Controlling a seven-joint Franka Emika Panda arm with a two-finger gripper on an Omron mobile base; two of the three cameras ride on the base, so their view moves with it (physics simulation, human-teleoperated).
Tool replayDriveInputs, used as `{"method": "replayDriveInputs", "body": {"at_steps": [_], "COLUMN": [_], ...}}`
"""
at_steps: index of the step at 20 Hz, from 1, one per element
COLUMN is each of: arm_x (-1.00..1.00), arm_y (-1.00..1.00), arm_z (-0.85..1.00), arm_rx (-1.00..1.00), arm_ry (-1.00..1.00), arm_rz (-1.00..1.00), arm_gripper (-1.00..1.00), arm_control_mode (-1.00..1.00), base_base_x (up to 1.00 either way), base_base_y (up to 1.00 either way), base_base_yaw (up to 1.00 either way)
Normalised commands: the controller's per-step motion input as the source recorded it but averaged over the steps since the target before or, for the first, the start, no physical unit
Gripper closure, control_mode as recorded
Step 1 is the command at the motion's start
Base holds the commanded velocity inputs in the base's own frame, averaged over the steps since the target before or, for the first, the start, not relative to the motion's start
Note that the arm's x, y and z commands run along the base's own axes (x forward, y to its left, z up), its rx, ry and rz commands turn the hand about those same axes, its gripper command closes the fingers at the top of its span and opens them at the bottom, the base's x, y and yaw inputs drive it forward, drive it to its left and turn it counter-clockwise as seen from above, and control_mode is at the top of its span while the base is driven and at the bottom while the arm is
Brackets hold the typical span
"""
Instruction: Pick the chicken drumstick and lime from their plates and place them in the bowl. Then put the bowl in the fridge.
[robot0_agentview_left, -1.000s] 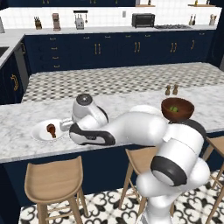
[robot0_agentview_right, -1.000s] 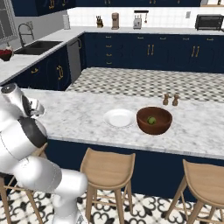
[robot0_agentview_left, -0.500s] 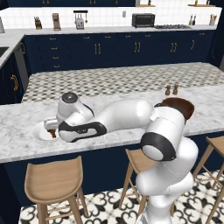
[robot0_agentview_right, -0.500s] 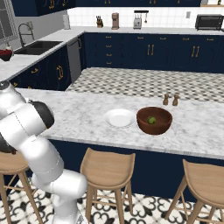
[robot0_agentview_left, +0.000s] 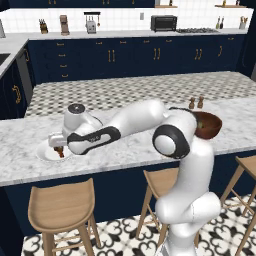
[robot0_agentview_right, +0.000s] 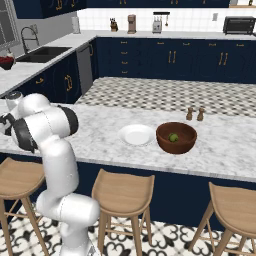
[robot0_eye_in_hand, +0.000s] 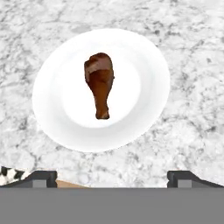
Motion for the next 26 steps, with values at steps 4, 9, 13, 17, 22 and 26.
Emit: {"method": "replayDriveInputs", "body": {"at_steps": [4,9,13,17,22,26], "arm_x": [0.37,0.2,0.2,0.13,0.1,0.14], "arm_y": [0.26,0.58,0.13,0.0,-0.04,-0.2], "arm_z": [-0.32,-0.11,-0.2,-0.19,-0.21,-0.2], "arm_rx": [0.0,0.0,-0.03,-0.05,-0.01,0.0], "arm_ry": [0.03,0.03,0.04,0.02,0.02,0.0], "arm_rz": [0.0,0.0,0.0,0.0,0.0,0.0], "arm_gripper": [-1.0,-1.0,-1.0,-1.0,-1.0,-1.0], "arm_control_mode": [-1.0,-1.0,-1.0,-1.0,-1.0,-1.0], "base_base_x": [0.0,0.0,0.0,0.0,0.0,0.0], "base_base_y": [0.0,0.0,0.0,0.0,0.0,0.0], "base_base_yaw": [0.0,0.0,0.0,0.0,0.0,0.0]}}
